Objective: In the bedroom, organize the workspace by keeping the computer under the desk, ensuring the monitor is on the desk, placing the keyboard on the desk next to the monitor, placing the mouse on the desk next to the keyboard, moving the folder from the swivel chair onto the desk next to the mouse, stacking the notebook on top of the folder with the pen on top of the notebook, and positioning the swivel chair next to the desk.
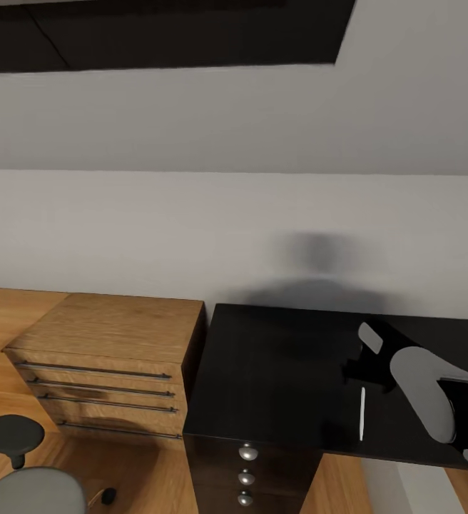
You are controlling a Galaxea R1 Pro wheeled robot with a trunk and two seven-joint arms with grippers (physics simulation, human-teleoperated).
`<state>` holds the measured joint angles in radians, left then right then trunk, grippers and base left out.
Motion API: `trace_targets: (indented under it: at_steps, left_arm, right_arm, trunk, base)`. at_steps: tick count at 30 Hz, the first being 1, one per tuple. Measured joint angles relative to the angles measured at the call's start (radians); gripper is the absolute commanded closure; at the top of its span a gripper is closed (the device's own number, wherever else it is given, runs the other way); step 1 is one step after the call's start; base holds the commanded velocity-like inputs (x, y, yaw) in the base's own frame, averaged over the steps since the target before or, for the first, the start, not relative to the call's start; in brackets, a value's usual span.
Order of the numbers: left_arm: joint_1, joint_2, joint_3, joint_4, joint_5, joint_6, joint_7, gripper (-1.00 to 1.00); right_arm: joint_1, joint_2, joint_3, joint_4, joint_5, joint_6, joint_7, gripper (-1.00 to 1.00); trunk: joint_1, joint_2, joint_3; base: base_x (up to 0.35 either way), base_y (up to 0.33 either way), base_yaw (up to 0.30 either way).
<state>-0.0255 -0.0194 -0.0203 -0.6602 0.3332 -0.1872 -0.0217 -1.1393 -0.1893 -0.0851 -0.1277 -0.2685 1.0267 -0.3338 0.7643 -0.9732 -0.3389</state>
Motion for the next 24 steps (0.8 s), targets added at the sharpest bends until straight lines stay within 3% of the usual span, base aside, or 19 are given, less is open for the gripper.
trace_targets:
  at_steps: [10, 24]
  left_arm:
    - [0.000, -0.001, 0.000, 0.000, -0.001, -0.002, 0.000, -1.00]
    - [0.000, -0.001, 0.001, 0.000, -0.001, -0.003, 0.001, -1.00]
  right_arm:
    - [0.000, -0.028, 0.002, 0.003, 0.001, 0.000, 0.025, -1.00]
    - [0.000, -0.033, 0.001, 0.003, -0.001, 0.000, 0.029, -1.00]
  trunk:
    - [0.000, 0.000, 0.000]
    - [0.054, -0.098, -0.044]
  base:
    - [0.000, 0.000, 0.000]
    - [0.000, 0.000, 0.000]
